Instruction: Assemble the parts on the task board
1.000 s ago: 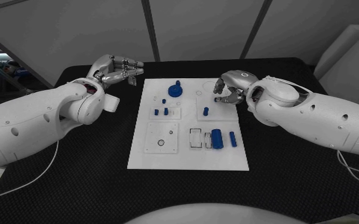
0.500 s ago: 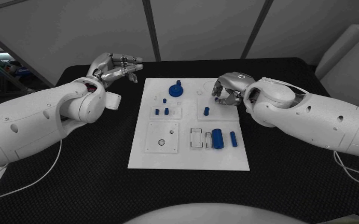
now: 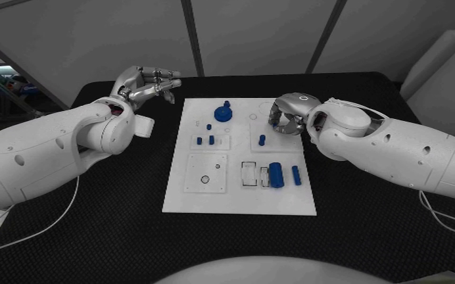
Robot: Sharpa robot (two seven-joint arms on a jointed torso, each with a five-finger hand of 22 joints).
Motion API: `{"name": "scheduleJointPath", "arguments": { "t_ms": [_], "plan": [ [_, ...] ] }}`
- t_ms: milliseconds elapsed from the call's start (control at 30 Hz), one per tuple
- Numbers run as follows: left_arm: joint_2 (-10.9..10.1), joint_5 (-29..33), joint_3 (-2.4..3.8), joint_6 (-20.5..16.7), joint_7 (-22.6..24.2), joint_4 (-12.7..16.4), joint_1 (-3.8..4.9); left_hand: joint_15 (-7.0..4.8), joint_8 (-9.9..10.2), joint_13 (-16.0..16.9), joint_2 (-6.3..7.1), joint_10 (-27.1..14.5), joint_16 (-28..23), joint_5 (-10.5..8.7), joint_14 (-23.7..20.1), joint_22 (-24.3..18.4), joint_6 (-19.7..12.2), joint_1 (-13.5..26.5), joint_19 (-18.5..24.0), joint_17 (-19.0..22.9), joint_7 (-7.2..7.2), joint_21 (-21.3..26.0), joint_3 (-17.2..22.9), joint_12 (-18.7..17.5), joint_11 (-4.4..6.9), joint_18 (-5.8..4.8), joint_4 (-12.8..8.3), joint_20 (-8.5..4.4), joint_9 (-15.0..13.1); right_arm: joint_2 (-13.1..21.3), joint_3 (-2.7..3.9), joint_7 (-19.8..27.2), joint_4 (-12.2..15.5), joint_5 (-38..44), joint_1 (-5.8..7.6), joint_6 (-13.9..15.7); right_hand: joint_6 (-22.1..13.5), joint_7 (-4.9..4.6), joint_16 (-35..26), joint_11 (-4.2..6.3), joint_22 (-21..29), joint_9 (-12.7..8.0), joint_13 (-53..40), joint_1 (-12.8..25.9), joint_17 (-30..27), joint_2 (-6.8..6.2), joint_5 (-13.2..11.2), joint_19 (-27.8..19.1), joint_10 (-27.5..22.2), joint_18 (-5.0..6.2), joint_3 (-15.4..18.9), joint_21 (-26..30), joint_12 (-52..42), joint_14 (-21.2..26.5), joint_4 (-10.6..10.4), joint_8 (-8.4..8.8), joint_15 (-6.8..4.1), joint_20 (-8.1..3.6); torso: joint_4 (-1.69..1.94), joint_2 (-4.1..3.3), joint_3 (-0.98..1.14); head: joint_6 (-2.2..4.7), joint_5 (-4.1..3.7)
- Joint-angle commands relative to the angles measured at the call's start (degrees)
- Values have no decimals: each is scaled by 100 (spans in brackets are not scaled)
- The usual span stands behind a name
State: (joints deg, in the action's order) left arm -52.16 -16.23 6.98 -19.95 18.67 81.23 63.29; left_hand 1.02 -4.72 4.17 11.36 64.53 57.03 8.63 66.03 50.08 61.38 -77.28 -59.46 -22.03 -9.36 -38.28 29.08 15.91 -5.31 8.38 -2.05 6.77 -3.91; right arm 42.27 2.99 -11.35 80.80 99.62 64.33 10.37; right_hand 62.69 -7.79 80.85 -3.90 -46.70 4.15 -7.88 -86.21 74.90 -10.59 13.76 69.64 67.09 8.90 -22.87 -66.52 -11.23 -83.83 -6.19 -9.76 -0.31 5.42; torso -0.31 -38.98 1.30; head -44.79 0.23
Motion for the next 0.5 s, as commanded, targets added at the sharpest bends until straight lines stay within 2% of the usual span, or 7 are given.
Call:
{"name": "scheduleJointPath", "arguments": {
  "t_ms": [33, 167, 267, 500],
  "plan": [
    [12, 58, 5, 7, 83, -2, 8, -10, -12, -1, -56, -1, -33, 2, -41, -9, 32, 9, 38, 14, -2, 41, -20, 42, -7, 211, -33, -1, 9, -14, -14, -31, -18, 83, -17, -168, 90, 14, 35, 16, -57, 14, 7, -22, 23, 74, -38, 42, 92, -99, -72, -64, 5, -328, 50, -12, -51, -19, 2, 3, -3, -6, -7],
    [17, 60, 5, 16, 79, -6, 8, -10, -12, -1, -56, -1, -33, 2, -41, -9, 32, 9, 38, 14, -2, 41, -20, 42, -7, 211, -33, -1, 9, -24, -16, -52, -26, 134, -26, -126, 235, 43, 62, 54, -164, 37, -2, -81, 58, 156, -50, 78, 243, -114, -156, -141, -11, -335, 181, -47, -85, -51, 8, 7, -1, -8, -8],
    [20, 60, 5, 22, 75, -9, 8, -10, -10, -1, -60, -2, -41, 2, -43, -11, 31, 8, 39, 20, -4, 45, -20, 45, -8, 210, -33, 0, 10, -32, -17, -70, -23, 186, -31, -22, 339, 68, 85, 84, -238, 56, -19, -123, 89, 237, -158, 101, 354, -124, -234, -199, -19, -343, 287, -69, -115, -81, 4, 4, 1, -1, -9],
    [24, 61, 5, 35, 60, -23, 8, -9, -10, -2, -70, -6, -58, 4, -46, -16, 35, -2, 41, 33, -7, 53, -17, 51, -8, 210, -40, 0, 9, -34, -17, -107, 8, 279, -37, 368, 383, 69, 110, 89, -324, 59, -28, -135, 120, 303, -195, 113, 424, -137, -394, -272, 34, -349, 446, -30, -124, -104, 4, 5, 2, -3, -14]
  ]
}}
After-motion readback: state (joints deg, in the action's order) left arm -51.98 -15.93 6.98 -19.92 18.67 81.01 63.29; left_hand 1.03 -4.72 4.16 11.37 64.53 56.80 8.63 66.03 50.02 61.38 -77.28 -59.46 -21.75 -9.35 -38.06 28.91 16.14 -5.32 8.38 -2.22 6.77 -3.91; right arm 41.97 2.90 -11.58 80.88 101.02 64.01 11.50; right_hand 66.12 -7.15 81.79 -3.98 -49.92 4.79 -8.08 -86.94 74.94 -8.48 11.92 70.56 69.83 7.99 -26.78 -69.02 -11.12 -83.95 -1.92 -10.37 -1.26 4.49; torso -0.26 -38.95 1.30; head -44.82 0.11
